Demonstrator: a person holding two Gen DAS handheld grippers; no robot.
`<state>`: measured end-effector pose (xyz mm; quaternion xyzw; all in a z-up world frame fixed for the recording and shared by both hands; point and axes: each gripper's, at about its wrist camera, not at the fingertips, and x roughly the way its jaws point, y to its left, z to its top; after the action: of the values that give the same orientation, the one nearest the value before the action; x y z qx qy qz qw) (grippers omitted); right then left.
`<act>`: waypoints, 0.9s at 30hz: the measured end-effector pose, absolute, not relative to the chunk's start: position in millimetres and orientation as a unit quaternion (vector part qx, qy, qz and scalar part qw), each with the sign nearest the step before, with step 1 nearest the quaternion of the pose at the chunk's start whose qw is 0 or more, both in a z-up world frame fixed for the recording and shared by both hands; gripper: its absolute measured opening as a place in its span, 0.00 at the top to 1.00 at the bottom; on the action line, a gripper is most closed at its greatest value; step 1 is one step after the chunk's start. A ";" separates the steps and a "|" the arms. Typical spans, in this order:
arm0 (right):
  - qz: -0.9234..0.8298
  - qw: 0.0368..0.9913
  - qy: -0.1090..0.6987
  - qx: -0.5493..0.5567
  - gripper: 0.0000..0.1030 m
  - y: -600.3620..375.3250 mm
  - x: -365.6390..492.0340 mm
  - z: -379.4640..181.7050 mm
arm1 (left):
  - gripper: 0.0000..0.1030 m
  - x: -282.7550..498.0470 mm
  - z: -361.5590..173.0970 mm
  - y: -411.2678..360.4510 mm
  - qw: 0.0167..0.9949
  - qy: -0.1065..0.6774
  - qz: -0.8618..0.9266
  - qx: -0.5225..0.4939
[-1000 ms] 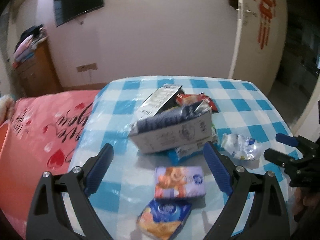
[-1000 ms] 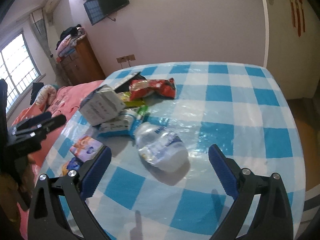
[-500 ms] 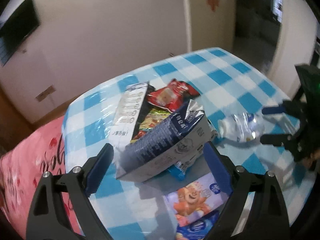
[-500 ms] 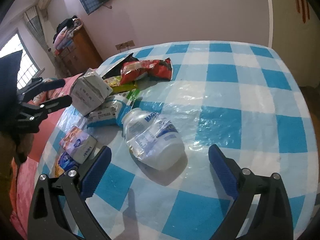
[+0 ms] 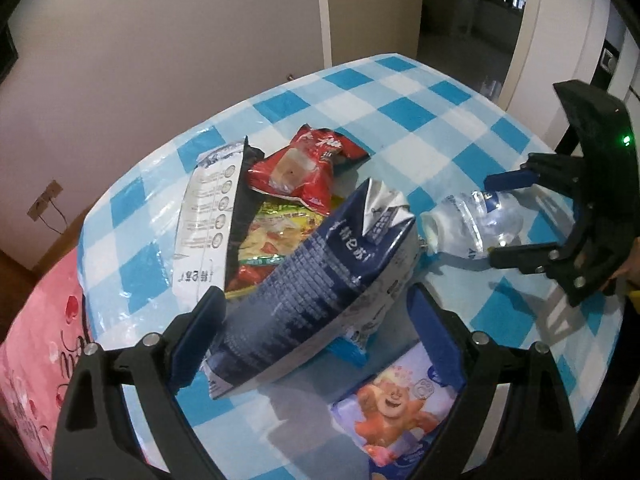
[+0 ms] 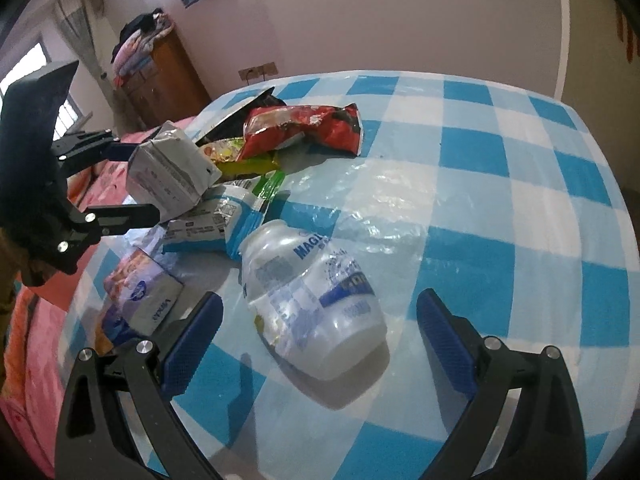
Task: Collect trash
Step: 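Grasp the blue milk carton with the left tool while the right tool grasps the white bottle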
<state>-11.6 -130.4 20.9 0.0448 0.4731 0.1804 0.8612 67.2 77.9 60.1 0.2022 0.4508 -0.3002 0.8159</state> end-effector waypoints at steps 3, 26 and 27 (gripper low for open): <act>0.181 0.861 0.474 0.035 0.07 -128.0 -10.4 20.4 | 0.11 63.5 62.3 76.0 0.810 0.461 -0.313 0.184; 0.188 0.862 0.470 -0.023 0.07 -116.5 -9.4 18.0 | 0.47 21.8 44.3 58.3 0.792 0.441 -0.288 0.310; 0.188 0.862 0.469 -0.028 0.07 -115.7 -9.2 17.6 | 0.50 21.4 44.7 57.3 0.794 0.438 -0.284 0.312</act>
<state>-9.2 -115.7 17.6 -0.0280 0.4692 0.1877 0.8625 21.4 57.3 44.7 0.3122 0.4375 -0.2844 0.7939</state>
